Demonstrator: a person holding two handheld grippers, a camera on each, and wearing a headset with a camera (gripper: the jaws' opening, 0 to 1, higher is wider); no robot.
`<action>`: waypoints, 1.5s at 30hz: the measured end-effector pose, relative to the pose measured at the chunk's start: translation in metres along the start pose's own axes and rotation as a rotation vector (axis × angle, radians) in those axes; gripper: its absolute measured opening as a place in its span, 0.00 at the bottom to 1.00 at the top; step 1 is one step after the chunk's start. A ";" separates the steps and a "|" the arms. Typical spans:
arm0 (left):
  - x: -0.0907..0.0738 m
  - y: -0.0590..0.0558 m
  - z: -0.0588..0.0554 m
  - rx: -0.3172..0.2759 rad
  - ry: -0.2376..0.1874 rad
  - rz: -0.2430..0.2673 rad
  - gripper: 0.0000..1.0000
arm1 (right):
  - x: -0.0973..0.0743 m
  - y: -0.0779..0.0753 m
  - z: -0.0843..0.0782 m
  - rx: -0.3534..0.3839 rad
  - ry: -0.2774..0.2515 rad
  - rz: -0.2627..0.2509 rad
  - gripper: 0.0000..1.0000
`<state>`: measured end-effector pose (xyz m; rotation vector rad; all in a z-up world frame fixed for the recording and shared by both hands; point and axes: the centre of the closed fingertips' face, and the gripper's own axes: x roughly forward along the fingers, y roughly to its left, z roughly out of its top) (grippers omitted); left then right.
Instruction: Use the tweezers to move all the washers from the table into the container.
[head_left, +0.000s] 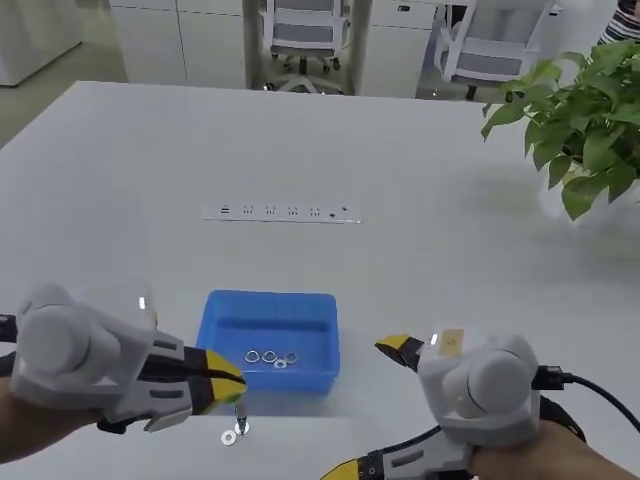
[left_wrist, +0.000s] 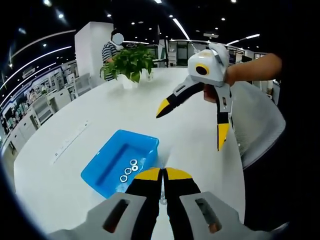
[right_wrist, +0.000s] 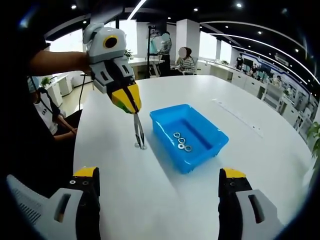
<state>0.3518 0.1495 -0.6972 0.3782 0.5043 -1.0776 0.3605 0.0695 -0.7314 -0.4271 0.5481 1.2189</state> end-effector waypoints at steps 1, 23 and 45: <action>0.001 0.000 -0.001 0.001 0.004 -0.002 0.05 | 0.000 0.000 0.000 0.000 0.000 0.000 1.00; -0.002 -0.003 -0.002 -0.009 0.002 -0.047 0.05 | 0.008 0.014 0.015 -0.080 -0.070 0.085 0.82; -0.005 -0.001 -0.007 -0.010 0.022 -0.070 0.05 | 0.039 0.030 0.034 -0.221 -0.092 0.225 0.60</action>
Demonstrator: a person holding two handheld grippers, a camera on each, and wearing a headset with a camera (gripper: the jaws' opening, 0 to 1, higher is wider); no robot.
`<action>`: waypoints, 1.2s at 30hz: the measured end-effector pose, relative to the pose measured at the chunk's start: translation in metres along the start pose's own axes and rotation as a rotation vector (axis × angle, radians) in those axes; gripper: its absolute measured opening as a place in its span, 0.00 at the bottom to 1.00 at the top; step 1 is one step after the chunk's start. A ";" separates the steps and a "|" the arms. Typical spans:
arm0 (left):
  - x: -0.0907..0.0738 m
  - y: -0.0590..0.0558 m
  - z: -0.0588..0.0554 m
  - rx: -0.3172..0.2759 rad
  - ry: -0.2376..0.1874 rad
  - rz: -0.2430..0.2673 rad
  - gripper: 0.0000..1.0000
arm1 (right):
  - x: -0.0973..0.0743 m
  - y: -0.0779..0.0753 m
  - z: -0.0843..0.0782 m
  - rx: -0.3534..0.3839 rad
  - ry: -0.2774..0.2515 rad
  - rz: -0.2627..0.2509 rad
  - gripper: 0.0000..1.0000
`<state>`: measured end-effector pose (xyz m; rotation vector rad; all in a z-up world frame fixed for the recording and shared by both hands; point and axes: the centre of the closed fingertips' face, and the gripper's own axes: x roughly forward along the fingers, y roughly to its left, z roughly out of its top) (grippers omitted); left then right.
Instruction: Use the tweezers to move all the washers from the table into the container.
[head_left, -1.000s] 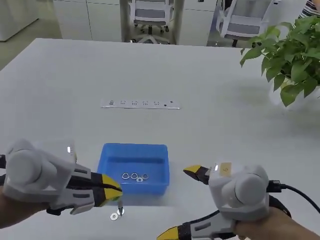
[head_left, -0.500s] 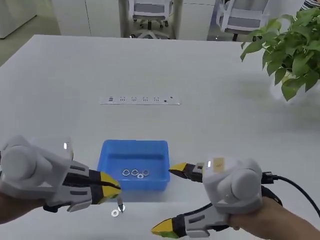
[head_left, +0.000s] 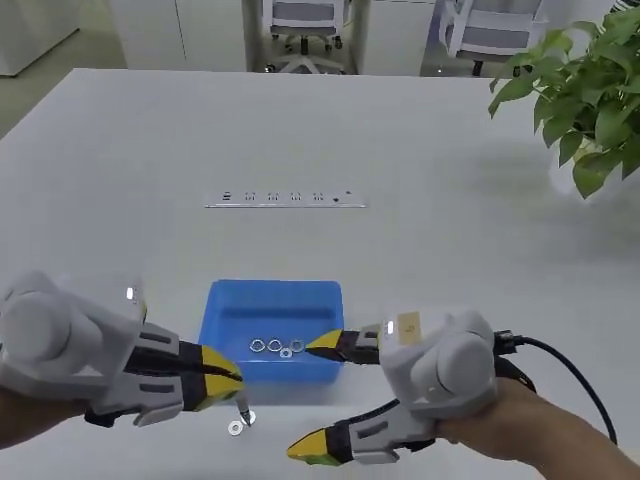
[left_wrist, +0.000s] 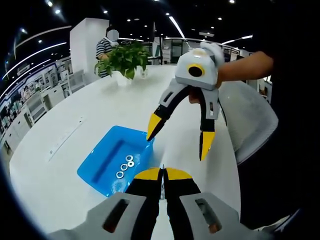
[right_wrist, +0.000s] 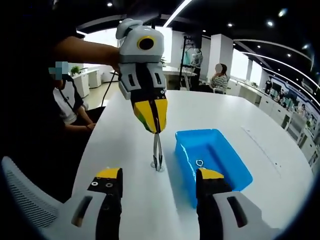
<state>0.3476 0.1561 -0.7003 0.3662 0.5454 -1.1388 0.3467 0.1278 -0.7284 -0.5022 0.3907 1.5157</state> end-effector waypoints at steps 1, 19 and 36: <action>0.000 0.000 0.000 0.002 0.001 -0.001 0.05 | 0.002 0.000 0.000 -0.008 0.002 0.007 0.58; 0.000 0.004 -0.001 -0.005 0.007 -0.009 0.05 | 0.037 0.002 0.003 -0.097 0.023 0.104 0.31; 0.002 0.004 0.000 0.003 0.011 -0.022 0.05 | 0.060 0.002 -0.006 -0.126 0.050 0.143 0.17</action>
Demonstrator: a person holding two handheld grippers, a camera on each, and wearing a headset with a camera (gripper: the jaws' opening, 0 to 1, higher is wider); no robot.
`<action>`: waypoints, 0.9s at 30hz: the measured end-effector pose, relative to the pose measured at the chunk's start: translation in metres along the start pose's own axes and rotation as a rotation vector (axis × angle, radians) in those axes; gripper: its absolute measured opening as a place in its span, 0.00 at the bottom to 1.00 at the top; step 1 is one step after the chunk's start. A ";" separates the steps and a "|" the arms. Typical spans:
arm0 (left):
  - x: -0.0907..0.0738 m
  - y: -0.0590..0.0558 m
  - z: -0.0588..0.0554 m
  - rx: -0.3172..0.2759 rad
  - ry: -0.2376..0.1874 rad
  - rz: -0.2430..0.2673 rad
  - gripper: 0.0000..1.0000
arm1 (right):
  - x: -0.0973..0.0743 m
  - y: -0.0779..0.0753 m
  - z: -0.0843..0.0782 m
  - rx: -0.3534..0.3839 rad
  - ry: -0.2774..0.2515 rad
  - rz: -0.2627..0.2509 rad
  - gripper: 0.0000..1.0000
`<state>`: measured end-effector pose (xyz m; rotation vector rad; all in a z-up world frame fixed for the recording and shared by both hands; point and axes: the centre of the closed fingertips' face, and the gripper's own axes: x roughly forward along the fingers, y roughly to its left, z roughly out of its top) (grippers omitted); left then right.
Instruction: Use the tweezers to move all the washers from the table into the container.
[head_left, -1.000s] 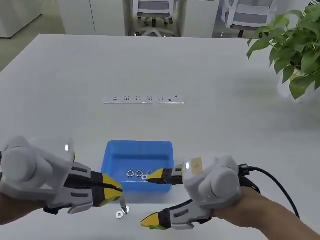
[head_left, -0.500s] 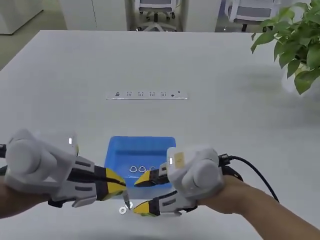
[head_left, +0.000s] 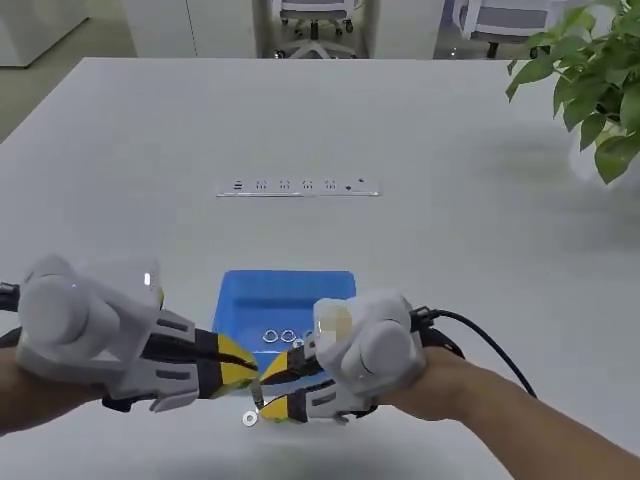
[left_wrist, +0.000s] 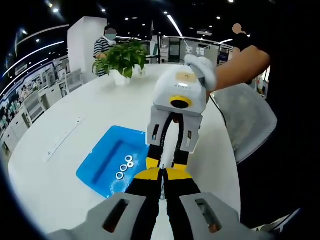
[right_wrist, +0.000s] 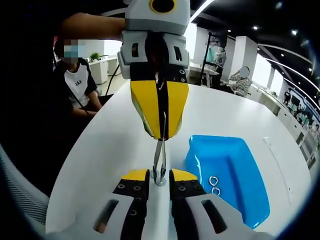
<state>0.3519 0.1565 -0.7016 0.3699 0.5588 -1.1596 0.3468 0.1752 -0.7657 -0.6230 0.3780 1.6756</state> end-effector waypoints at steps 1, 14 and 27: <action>0.000 0.000 0.000 0.000 -0.001 -0.001 0.05 | 0.001 0.000 -0.001 -0.003 0.001 0.001 0.16; 0.002 -0.002 0.001 0.000 -0.002 -0.009 0.05 | 0.006 0.002 -0.001 0.004 0.005 0.011 0.11; 0.002 -0.004 0.001 0.006 0.006 -0.007 0.06 | 0.006 0.002 -0.002 0.031 0.006 0.005 0.09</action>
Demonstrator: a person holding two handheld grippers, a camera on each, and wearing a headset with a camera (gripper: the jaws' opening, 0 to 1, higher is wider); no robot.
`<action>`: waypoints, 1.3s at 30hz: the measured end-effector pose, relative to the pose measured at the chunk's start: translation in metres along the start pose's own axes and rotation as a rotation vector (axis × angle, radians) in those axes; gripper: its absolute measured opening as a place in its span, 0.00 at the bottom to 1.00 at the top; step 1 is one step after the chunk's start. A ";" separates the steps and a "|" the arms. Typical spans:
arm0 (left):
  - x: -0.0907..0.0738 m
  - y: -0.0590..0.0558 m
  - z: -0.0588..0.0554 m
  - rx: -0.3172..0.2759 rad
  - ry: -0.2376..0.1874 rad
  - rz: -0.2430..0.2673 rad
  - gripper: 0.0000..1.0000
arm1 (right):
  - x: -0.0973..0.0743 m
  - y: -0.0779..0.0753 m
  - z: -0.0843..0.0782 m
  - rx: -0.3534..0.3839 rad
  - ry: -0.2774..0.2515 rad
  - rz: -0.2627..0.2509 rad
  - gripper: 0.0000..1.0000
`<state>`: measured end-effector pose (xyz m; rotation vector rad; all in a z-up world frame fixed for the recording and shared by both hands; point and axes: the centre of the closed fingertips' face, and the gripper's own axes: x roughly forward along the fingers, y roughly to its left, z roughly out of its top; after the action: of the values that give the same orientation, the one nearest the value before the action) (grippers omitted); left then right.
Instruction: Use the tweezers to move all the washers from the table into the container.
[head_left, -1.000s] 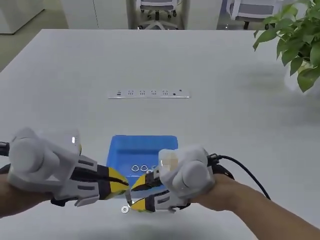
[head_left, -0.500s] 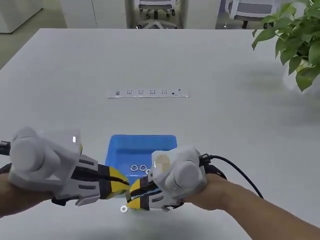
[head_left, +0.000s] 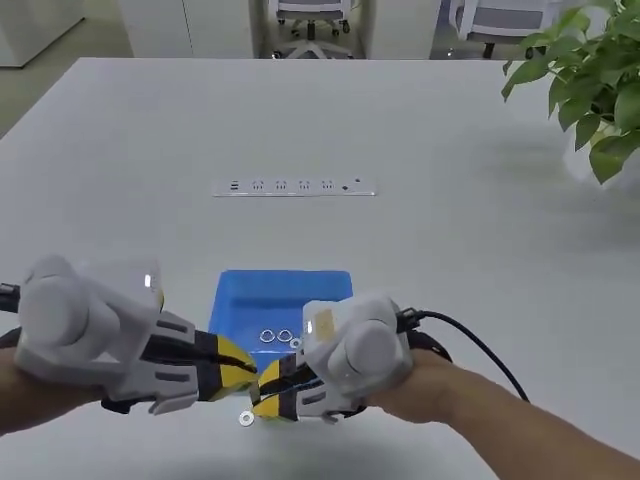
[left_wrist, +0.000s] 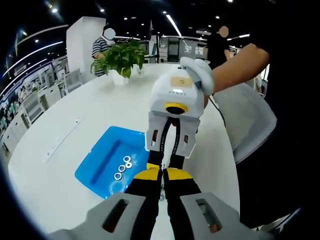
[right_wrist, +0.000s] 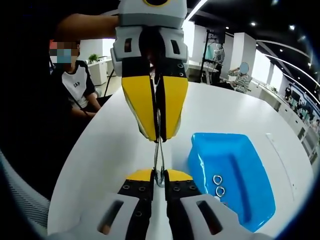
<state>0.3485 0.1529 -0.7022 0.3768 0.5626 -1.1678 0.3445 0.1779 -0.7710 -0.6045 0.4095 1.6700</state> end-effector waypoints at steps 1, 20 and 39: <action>0.000 0.000 0.000 0.002 0.001 0.001 0.06 | 0.000 0.000 0.000 0.001 0.001 -0.001 0.09; -0.007 -0.001 0.001 -0.029 -0.018 0.028 0.29 | -0.003 0.005 0.010 0.000 -0.004 0.012 0.09; -0.023 -0.001 -0.004 -0.140 -0.114 0.136 0.84 | -0.028 0.004 0.040 -0.018 -0.021 0.006 0.09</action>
<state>0.3401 0.1721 -0.6913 0.2232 0.5077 -1.0061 0.3369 0.1775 -0.7227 -0.5990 0.3814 1.6866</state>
